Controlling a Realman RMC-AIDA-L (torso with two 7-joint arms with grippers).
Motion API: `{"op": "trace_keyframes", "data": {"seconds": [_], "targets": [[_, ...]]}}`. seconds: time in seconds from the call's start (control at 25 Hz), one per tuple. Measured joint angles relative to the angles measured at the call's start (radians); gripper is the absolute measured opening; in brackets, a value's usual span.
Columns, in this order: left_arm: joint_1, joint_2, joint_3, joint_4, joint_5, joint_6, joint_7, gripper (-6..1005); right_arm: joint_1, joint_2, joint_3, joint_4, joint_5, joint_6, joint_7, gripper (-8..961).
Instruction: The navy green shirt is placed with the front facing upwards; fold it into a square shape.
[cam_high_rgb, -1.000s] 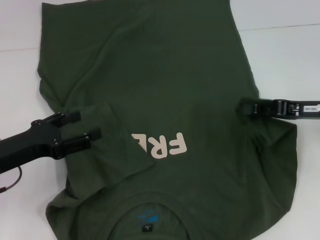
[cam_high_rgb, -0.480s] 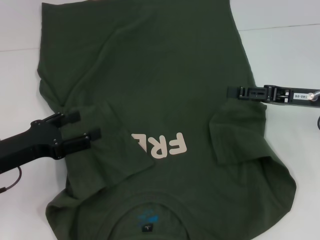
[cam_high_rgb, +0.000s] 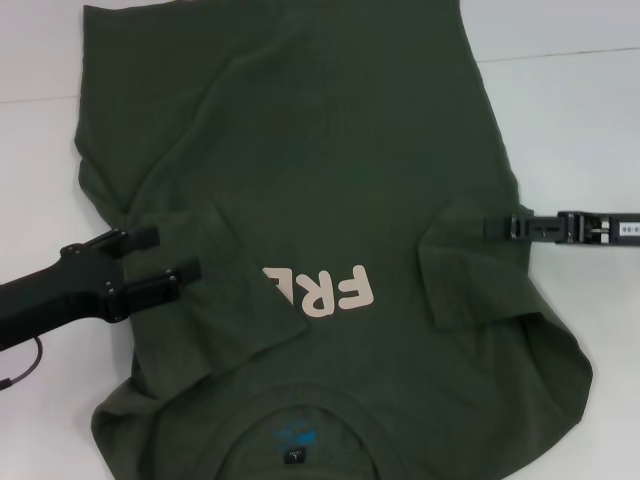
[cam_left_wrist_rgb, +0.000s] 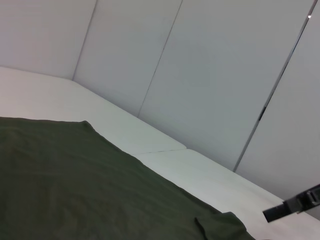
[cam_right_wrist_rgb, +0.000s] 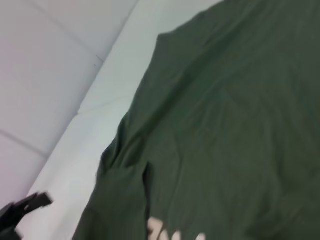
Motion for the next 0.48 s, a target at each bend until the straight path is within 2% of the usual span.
{"op": "trace_keyframes", "data": {"seconds": [0.24, 0.48], "targets": [[0.001, -0.002, 0.0, 0.0, 0.0, 0.002, 0.001, 920, -0.008, -0.015, 0.005, -0.001, -0.019, -0.115, 0.009, 716], [0.003, -0.002, 0.0, 0.0, 0.005, 0.014, 0.001, 921, -0.021, -0.02, 0.007, 0.001, -0.016, -0.133, 0.014, 716]]}}
